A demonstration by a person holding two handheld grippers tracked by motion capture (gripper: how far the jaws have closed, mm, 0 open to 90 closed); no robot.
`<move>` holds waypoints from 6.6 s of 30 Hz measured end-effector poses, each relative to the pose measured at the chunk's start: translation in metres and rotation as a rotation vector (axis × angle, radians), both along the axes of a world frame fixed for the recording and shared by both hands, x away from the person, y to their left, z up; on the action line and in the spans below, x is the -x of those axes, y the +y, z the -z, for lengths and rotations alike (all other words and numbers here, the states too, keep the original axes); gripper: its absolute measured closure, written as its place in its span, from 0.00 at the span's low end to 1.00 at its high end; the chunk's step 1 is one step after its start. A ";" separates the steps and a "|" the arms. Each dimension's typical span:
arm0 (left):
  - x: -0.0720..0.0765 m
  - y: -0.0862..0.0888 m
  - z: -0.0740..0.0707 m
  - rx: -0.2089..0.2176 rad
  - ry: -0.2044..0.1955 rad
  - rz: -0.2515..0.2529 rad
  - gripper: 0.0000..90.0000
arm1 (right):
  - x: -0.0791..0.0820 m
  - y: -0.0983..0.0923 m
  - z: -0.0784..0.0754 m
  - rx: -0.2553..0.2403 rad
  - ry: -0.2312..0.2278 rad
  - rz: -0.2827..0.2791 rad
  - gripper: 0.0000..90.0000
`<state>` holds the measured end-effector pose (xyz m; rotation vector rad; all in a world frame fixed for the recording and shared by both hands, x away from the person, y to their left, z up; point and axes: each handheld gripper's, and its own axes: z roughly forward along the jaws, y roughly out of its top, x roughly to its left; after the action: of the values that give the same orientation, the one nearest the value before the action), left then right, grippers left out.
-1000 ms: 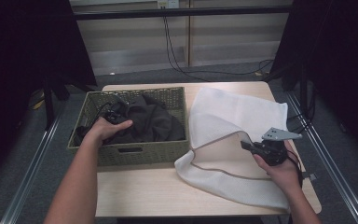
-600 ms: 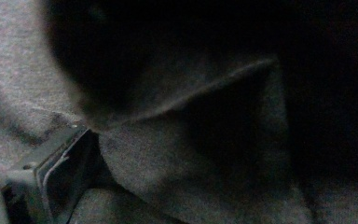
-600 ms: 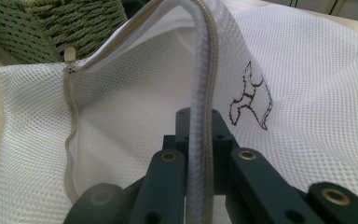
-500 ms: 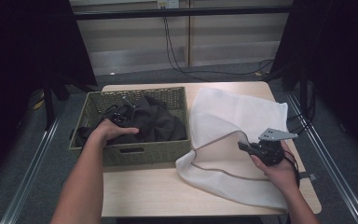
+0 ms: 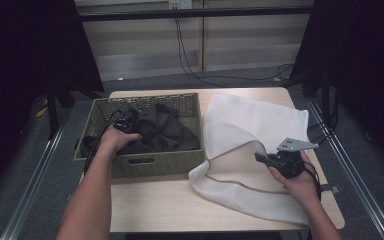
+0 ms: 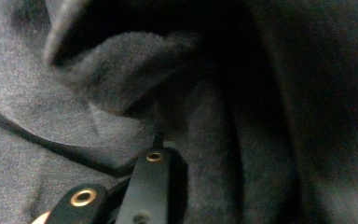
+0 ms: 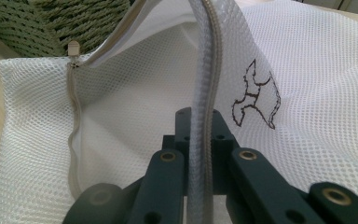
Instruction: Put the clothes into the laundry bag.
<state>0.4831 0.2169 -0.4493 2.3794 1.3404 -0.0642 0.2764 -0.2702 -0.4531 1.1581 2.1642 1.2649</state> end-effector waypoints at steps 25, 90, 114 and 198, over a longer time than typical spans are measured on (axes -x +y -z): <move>0.056 0.036 -0.120 0.363 -0.655 -0.042 0.86 | -0.001 0.002 0.000 0.005 -0.003 0.003 0.97; 0.244 -0.144 0.008 0.828 -0.540 0.248 0.86 | 0.008 0.009 -0.013 -0.007 -0.017 -0.051 1.00; 0.239 -0.133 0.001 0.695 -0.549 0.328 0.14 | 0.024 0.009 -0.006 -0.034 -0.002 -0.073 0.99; 0.236 -0.252 0.013 0.653 -0.698 0.034 0.83 | 0.053 0.025 -0.048 -0.086 -0.133 -0.021 0.99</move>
<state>0.2468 -0.0352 -0.4621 1.6363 0.7775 0.2580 0.2238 -0.2454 -0.4054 1.0548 2.0492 1.4150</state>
